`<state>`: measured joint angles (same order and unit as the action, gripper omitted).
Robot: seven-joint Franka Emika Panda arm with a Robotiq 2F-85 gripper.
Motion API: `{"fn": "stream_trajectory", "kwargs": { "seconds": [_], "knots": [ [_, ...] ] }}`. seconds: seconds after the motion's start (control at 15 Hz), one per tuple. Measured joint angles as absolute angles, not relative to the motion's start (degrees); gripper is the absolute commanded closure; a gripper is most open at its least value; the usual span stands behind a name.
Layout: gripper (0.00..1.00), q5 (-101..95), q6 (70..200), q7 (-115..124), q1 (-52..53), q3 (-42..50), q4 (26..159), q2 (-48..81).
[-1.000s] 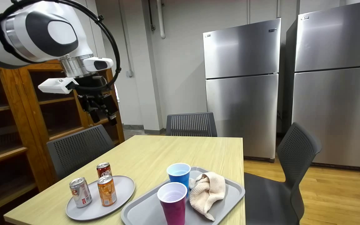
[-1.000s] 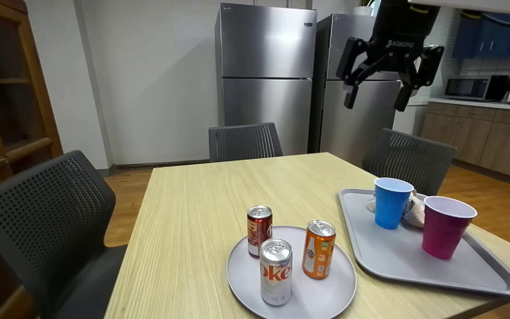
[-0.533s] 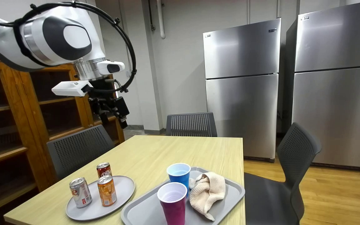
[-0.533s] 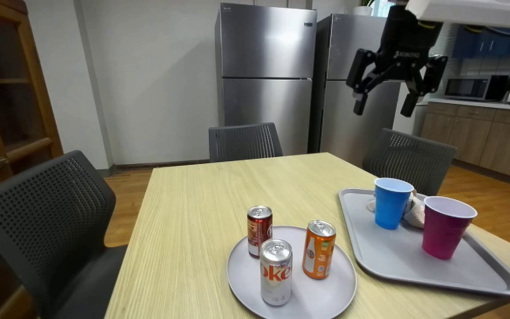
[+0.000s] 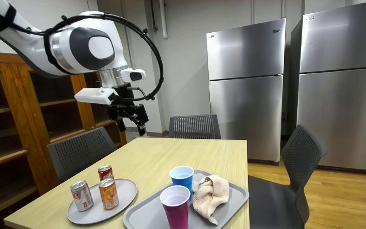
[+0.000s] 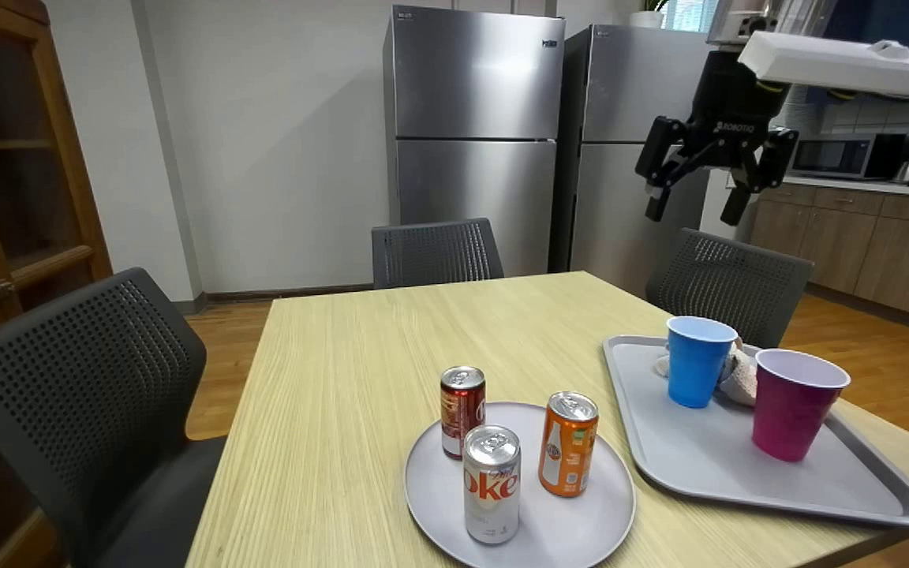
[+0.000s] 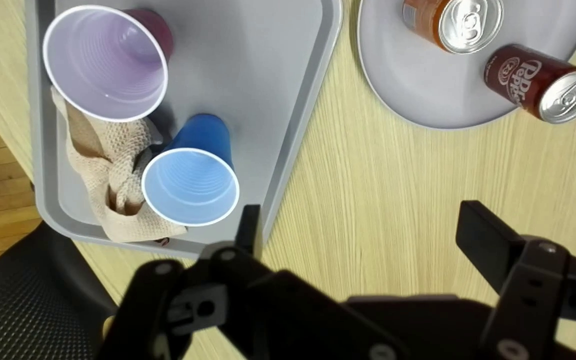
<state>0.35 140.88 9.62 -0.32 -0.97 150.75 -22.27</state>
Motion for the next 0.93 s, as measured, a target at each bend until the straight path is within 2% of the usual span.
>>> {"fn": "stream_trajectory", "kwargs": {
  "seconds": [0.93],
  "knots": [
    [0.0,-4.61,149.14,9.63,-2.44,1.55,140.73,-1.0]
  ]
}}
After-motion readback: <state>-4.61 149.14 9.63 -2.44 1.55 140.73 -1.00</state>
